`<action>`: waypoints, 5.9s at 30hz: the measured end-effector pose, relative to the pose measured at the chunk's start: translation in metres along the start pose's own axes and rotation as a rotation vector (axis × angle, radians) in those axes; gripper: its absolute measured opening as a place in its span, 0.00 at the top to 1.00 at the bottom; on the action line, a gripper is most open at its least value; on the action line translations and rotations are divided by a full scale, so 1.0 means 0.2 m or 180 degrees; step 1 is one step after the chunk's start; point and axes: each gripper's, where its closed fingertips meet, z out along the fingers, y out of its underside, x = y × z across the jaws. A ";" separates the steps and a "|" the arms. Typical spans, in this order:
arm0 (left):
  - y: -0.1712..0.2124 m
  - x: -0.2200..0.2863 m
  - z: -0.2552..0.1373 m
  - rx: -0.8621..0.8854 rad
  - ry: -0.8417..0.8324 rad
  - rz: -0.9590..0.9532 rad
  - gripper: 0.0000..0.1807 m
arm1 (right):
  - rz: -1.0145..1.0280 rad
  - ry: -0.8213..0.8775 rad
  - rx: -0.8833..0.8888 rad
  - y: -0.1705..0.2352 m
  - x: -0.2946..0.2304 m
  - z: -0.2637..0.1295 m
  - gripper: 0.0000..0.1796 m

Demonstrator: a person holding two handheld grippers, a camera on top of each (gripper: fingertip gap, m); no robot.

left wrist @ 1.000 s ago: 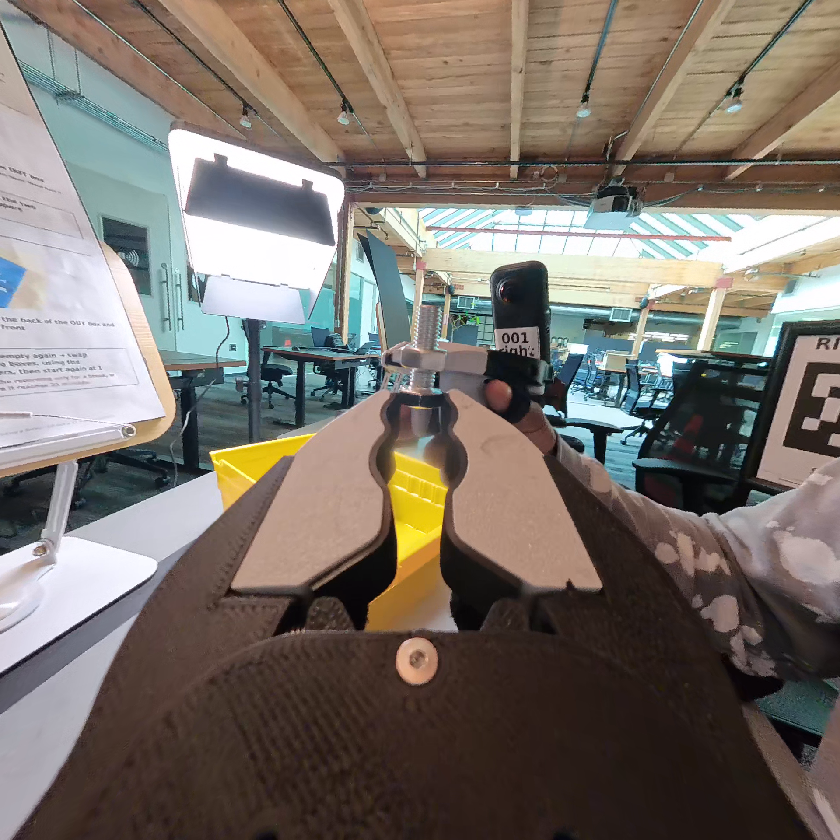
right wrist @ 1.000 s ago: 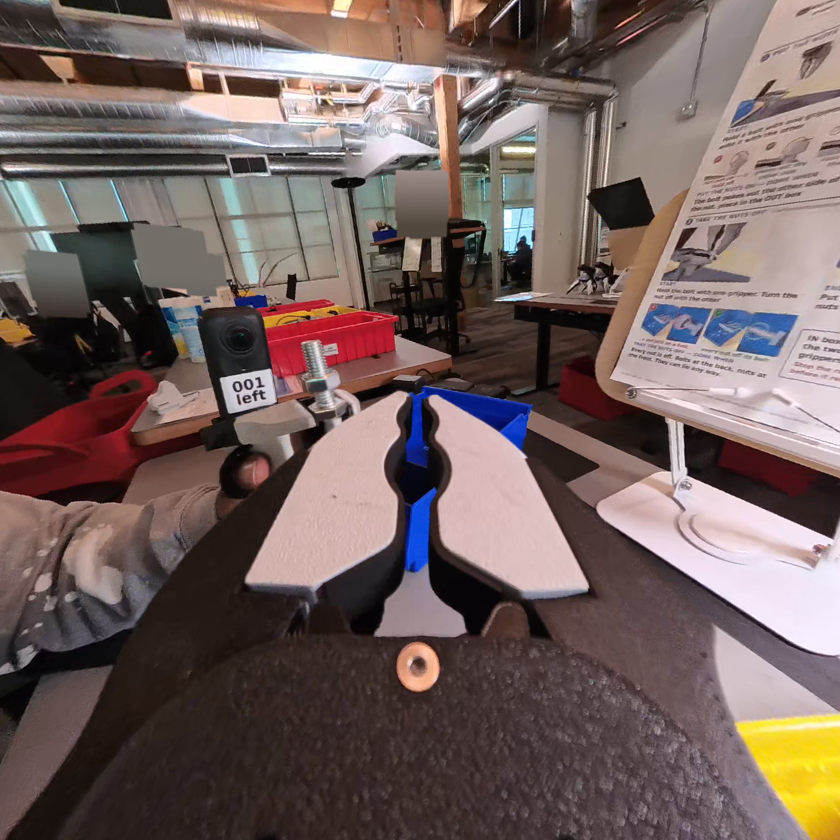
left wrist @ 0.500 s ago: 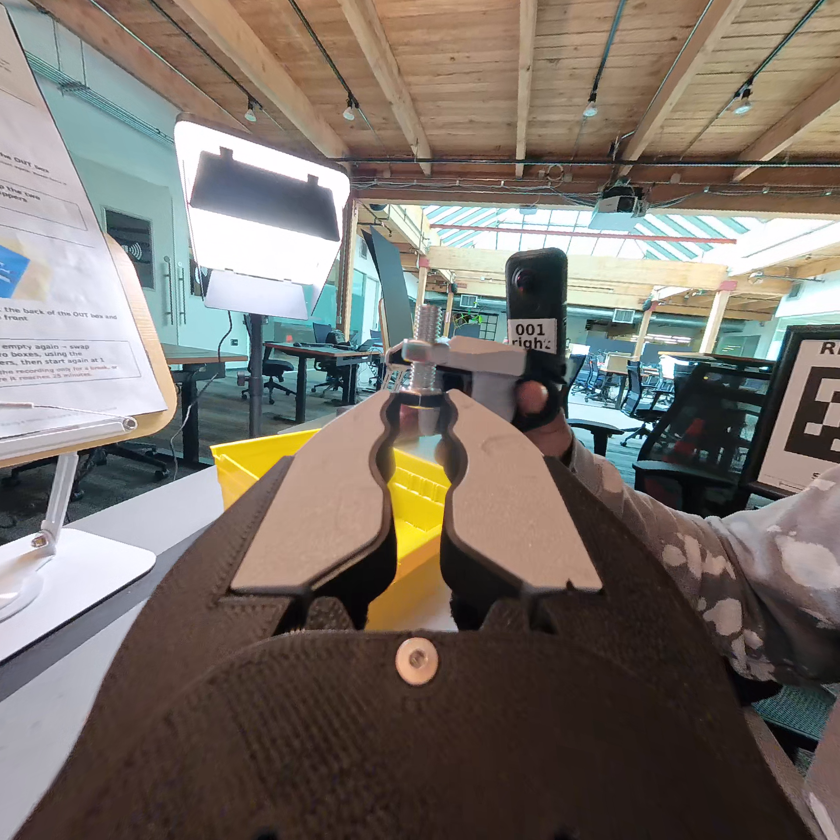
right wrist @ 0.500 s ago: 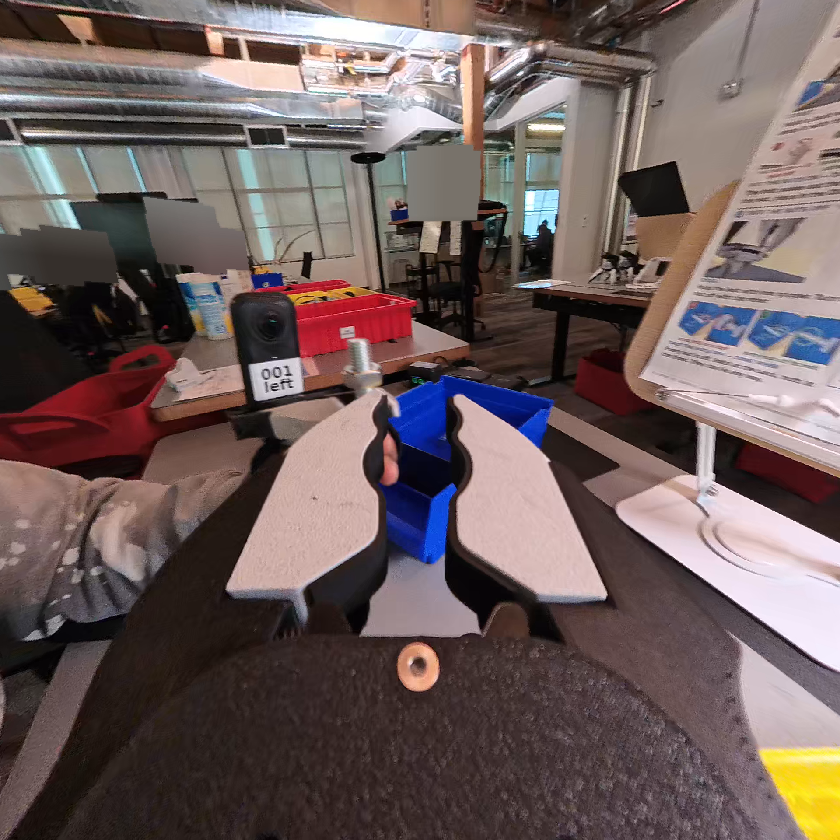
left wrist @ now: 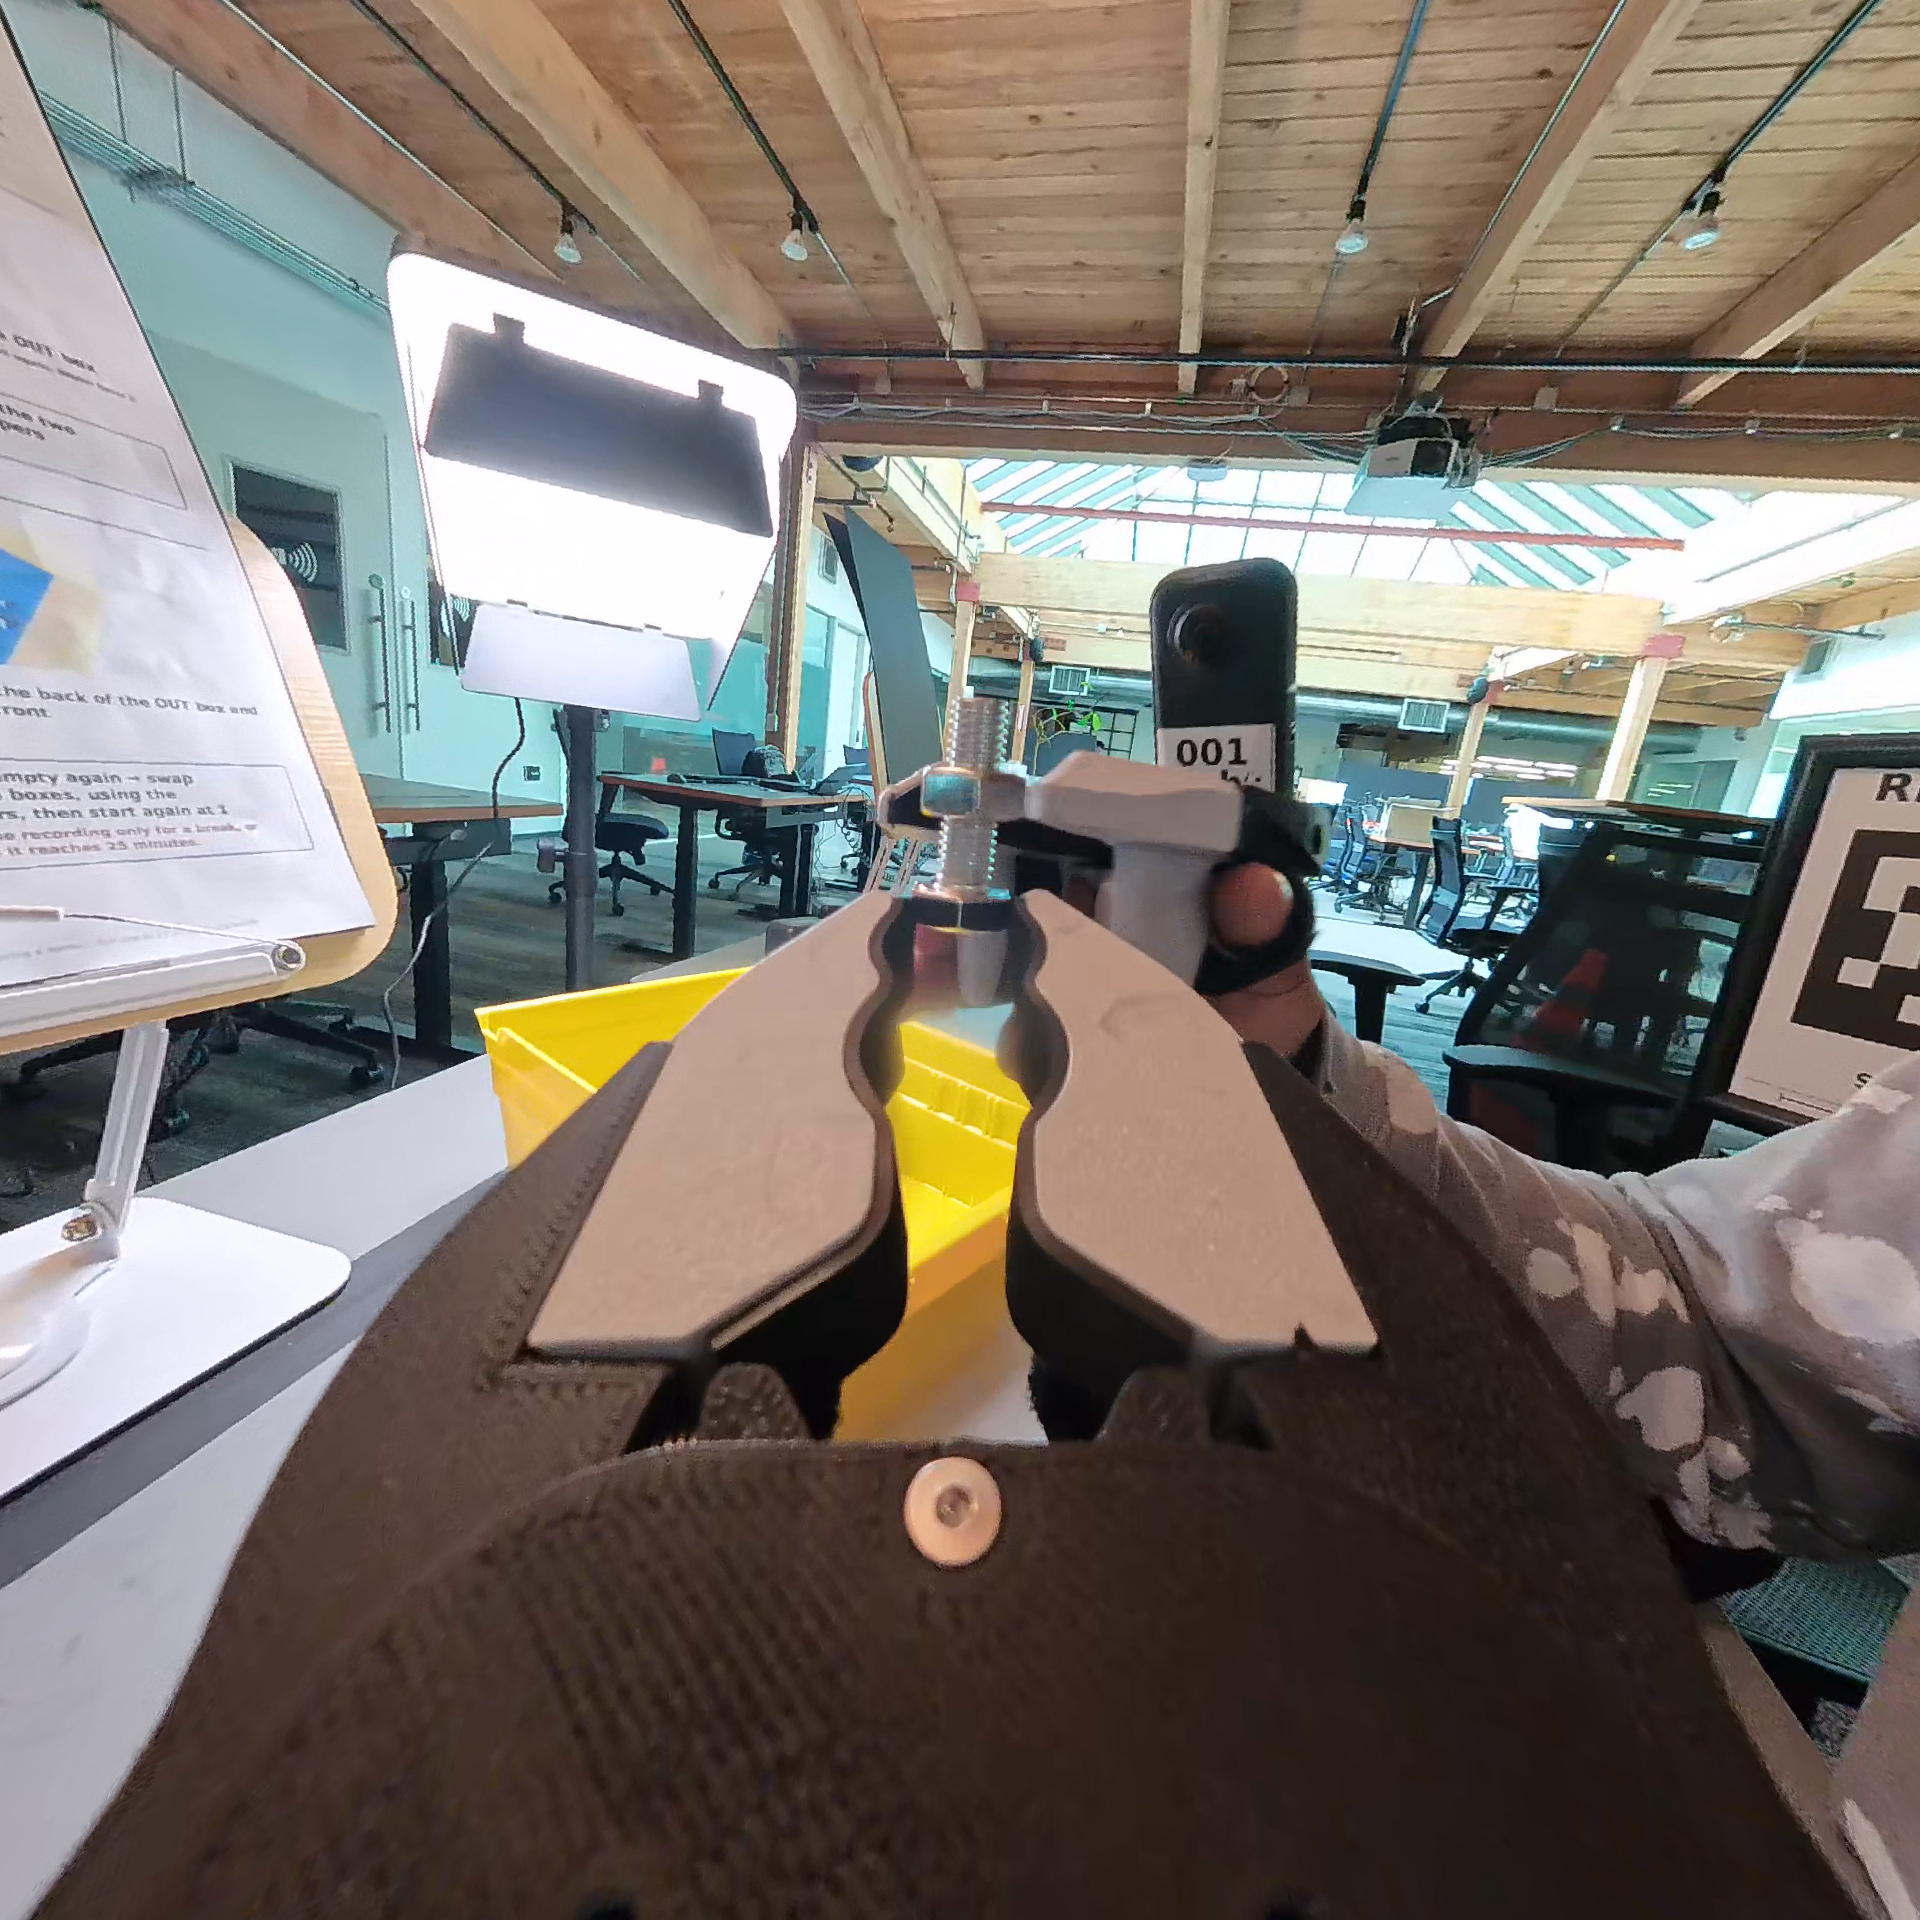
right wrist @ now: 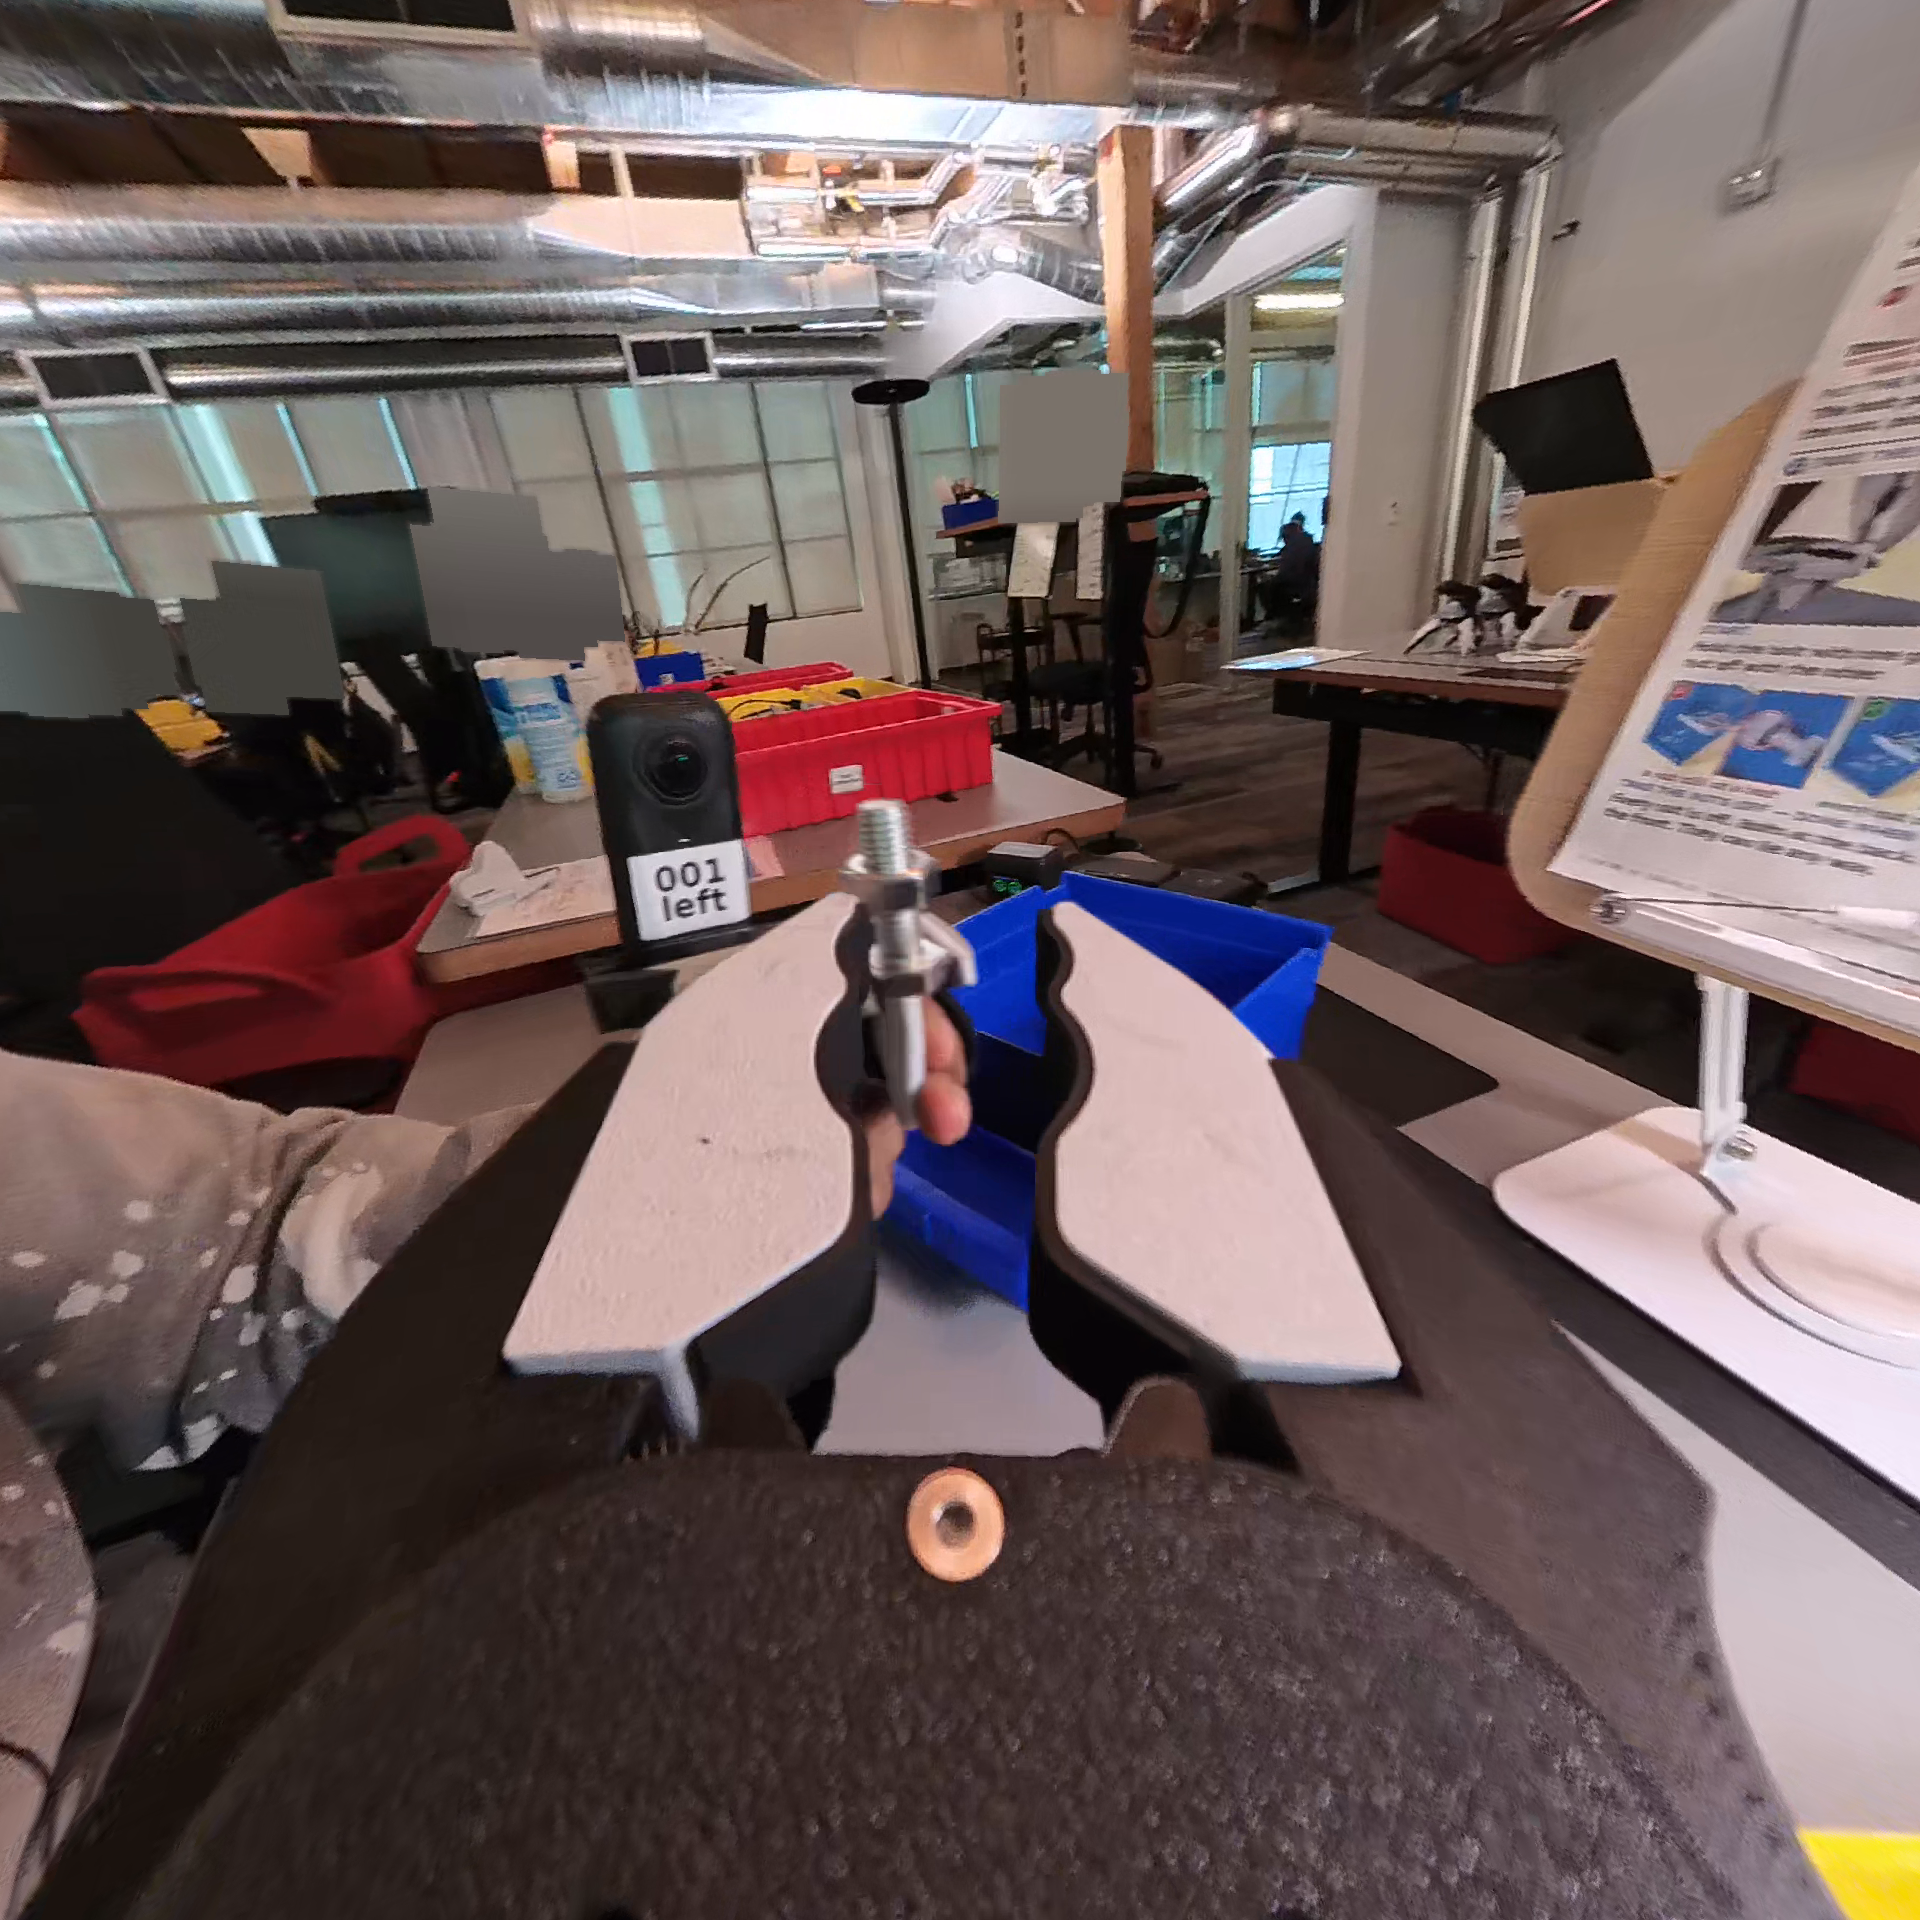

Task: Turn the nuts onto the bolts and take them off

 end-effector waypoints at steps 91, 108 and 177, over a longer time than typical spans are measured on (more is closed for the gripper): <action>0.06 0.04 0.01 -0.0224 0.0197 0.0057 0.90 | 0.0055 -0.0108 -0.0027 0.02 0.02 -0.02 0.98; 0.02 0.04 0.01 -0.0206 0.0107 0.0211 0.90 | 0.0101 0.0041 0.0197 -0.05 0.07 -0.06 0.90; 0.03 0.04 0.02 -0.0171 0.0054 0.0253 0.90 | 0.0010 -0.0100 0.0231 -0.06 -0.06 0.00 0.83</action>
